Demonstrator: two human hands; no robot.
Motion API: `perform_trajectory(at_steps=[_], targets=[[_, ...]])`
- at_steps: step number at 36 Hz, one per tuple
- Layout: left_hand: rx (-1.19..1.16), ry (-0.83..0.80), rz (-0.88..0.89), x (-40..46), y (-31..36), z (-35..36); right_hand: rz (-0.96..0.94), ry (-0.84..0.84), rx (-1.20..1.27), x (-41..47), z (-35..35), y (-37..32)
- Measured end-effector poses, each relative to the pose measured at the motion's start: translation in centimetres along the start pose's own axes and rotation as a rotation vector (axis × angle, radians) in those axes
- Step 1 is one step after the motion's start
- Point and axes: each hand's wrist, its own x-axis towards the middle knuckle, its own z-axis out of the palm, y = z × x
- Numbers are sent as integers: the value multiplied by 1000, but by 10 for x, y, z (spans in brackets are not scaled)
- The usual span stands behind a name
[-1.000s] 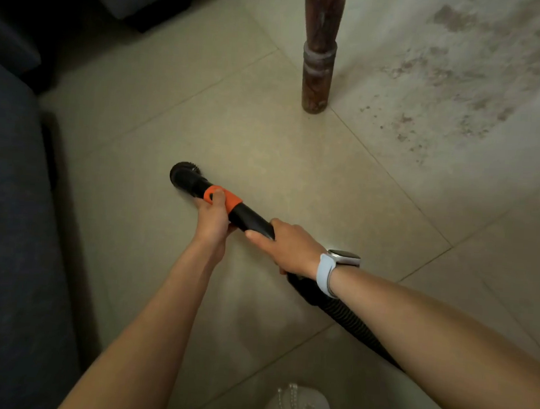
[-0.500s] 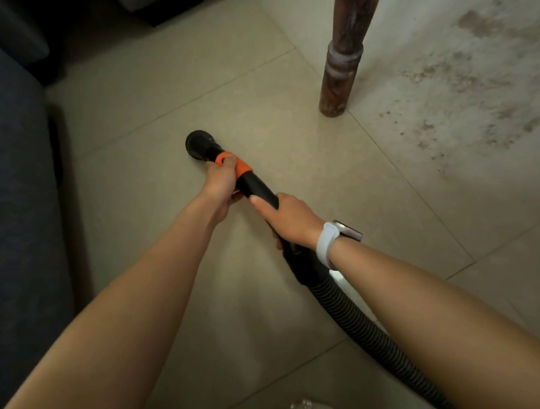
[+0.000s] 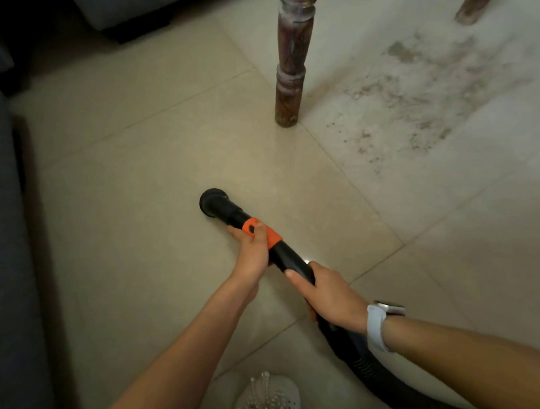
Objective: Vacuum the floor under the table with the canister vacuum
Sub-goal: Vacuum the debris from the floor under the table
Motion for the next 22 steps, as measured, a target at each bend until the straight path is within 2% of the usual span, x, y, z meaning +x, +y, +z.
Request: perform_trajectory(at_steps=[10, 14, 19, 22], targets=[[65, -193, -73, -51, -14, 64, 147, 75, 149, -66, -24, 50], [102, -255, -94, -58, -14, 87, 191, 168, 161, -82, -32, 59], [171, -430, -116, -64, -6, 123, 306, 277, 253, -103, -46, 70], [225, -535, -131, -71, -7, 151, 380, 360, 223, -119, -60, 78]])
